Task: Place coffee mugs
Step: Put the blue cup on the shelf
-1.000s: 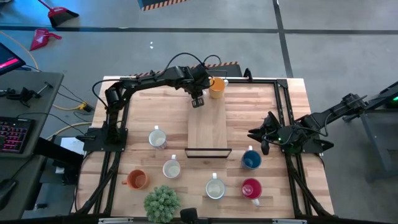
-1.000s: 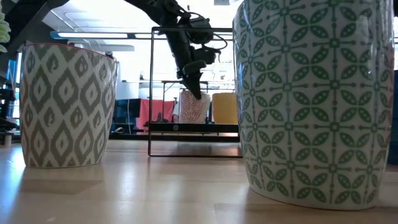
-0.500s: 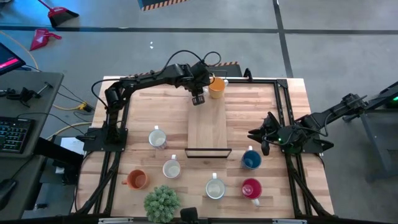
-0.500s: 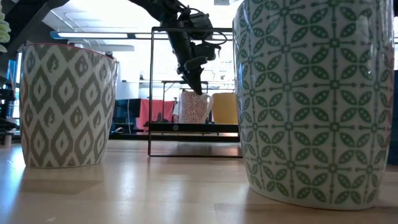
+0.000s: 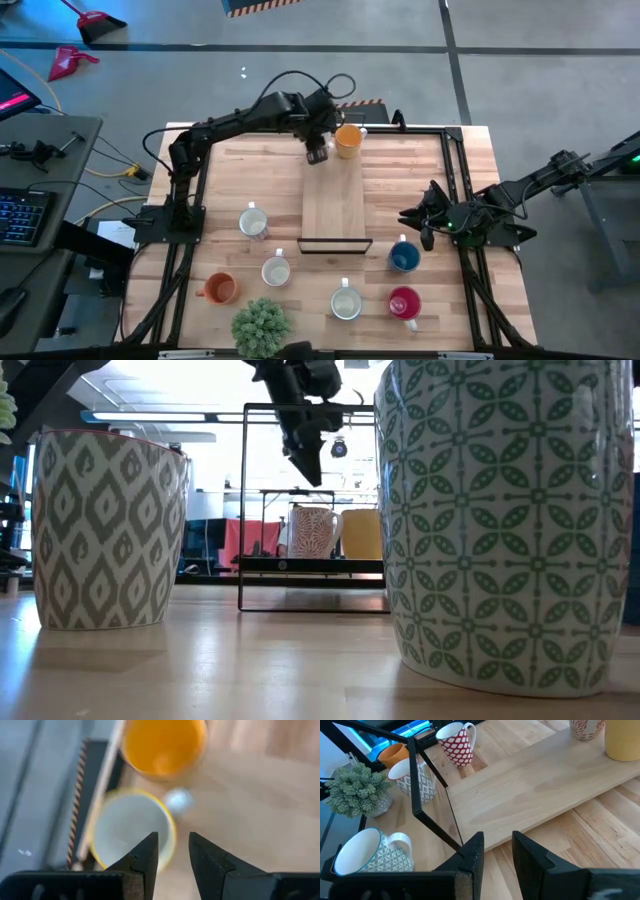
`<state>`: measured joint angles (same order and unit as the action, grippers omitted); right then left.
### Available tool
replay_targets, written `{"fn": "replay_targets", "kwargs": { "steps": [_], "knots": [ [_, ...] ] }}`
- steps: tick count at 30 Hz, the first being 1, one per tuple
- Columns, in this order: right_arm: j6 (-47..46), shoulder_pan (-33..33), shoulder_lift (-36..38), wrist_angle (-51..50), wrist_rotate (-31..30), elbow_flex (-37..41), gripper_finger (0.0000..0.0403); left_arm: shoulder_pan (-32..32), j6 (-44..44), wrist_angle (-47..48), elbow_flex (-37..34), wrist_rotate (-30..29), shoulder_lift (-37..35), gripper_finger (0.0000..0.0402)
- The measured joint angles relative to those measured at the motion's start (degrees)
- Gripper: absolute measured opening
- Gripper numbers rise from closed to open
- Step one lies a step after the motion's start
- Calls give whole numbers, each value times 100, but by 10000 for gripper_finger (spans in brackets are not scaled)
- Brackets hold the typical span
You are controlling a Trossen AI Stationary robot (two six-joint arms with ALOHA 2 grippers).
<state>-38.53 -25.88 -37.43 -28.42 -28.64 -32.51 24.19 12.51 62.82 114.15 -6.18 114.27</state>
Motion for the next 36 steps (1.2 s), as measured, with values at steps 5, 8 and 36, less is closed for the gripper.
{"fn": "replay_targets", "kwargs": {
  "steps": [5,8,36],
  "knots": [
    [328,-3,2,19,-86,0,80,-71,-181,1431,16,465,-329,93],
    [582,-3,22,83,-89,0,80,-58,-204,2515,5,468,-504,89],
    [1153,-3,1062,260,-286,-2,80,-1884,-3498,-1975,-7138,736,-7771,85]
  ]
}}
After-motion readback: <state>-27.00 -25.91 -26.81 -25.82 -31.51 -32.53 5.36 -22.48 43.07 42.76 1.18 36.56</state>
